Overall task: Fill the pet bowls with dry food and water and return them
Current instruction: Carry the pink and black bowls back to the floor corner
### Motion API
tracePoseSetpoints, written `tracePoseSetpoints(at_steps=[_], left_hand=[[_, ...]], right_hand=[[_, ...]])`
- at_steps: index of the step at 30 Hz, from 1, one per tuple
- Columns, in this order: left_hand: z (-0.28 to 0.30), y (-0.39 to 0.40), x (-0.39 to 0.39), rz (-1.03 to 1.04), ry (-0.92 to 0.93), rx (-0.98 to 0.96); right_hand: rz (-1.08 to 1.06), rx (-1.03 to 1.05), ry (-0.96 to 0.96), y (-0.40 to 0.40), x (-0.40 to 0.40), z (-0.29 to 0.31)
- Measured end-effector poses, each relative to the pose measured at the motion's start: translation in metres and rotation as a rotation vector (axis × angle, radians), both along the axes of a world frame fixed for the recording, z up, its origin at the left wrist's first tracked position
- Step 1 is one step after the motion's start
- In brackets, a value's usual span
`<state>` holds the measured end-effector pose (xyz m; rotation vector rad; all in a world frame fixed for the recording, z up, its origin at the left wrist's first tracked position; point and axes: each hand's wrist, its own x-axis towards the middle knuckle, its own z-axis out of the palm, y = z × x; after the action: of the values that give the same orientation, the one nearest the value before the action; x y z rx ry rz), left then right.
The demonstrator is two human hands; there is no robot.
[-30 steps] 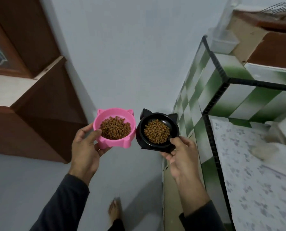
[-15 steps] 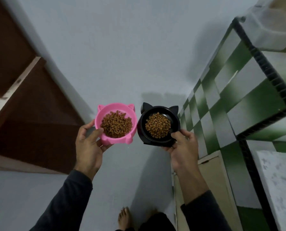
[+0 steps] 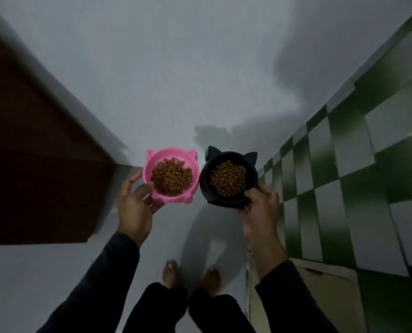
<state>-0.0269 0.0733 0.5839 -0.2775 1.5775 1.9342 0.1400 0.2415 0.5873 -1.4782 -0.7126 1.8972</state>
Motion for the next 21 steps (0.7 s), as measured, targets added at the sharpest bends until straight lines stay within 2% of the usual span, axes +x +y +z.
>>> tracePoseSetpoints(at_steps=[8, 21], left_hand=[[-0.144, 0.052, -0.039, 0.003, -0.091, -0.032], [-0.404, 0.095, -0.064, -0.013, -0.111, -0.066]], right_hand=[[-0.019, -0.046, -0.017, 0.053, -0.034, -0.137], [-0.031, -0.074, -0.058, 0.094, -0.059, -0.408]])
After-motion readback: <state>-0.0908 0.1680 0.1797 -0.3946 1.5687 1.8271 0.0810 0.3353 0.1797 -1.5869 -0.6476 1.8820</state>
